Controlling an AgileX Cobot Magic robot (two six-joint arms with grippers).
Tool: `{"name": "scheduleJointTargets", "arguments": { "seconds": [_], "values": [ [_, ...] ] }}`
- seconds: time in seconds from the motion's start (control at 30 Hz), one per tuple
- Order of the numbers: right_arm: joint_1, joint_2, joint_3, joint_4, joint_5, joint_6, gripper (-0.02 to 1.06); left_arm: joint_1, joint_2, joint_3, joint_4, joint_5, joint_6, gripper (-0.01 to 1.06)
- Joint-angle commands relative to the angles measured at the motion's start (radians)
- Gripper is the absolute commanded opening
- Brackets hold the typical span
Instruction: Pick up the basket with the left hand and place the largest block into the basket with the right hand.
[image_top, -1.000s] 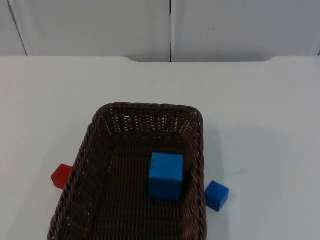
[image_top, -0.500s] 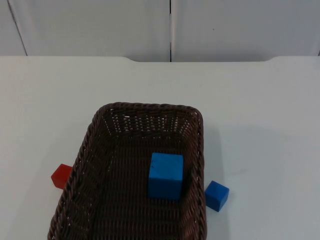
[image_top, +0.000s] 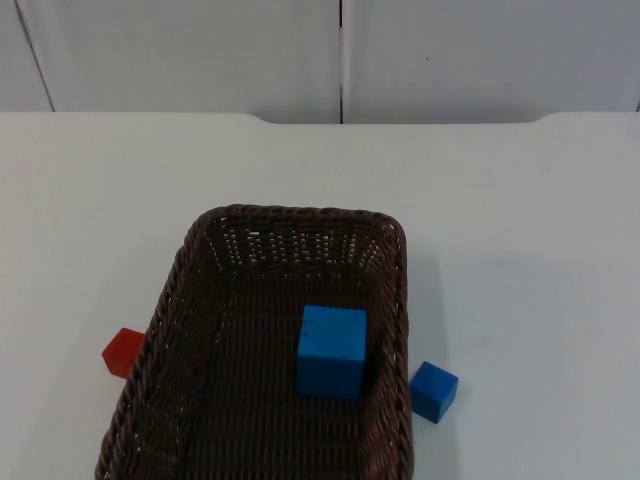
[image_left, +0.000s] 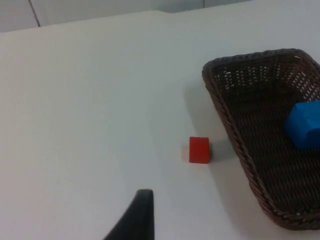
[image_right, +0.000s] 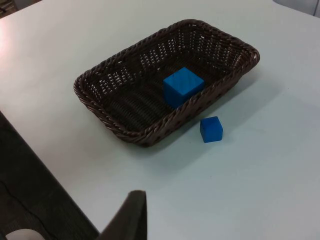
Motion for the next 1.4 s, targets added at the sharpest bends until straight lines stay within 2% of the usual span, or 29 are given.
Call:
{"name": "scheduleJointTargets", "arguments": {
  "seconds": [0.0,0.43,0.83,1.0,1.03,1.2,1.37],
  "values": [
    [-0.004,-0.004,0.006,0.001,-0.007,-0.008,1.05,0.034,-0.005,0.002,-0.002,-0.005,0.0,1.05],
    [-0.004,-0.004,0.006,0.001,-0.007,-0.008,1.05,0.185,-0.005,0.002,-0.002,-0.005,0.0,1.05],
    [-0.021,-0.004,0.006,0.001,-0.007,-0.008,1.05,0.198,-0.005,0.002,-0.002,-0.005,0.0,1.05],
    [-0.146,-0.004,0.006,0.001,-0.007,-0.008,1.05,0.198,-0.005,0.002,-0.002,-0.005,0.0,1.05],
    [-0.146,-0.004,0.006,0.001,-0.007,-0.008,1.05,0.198,-0.005,0.002,-0.002,-0.005,0.0,1.05],
    [-0.317,-0.004,0.006,0.001,-0.007,-0.008,1.05,0.198,-0.005,0.002,-0.002,-0.005,0.0,1.05],
    [-0.408,-0.004,0.006,0.001,-0.007,-0.008,1.05,0.198,-0.005,0.002,-0.002,-0.005,0.0,1.05]
  ]
}}
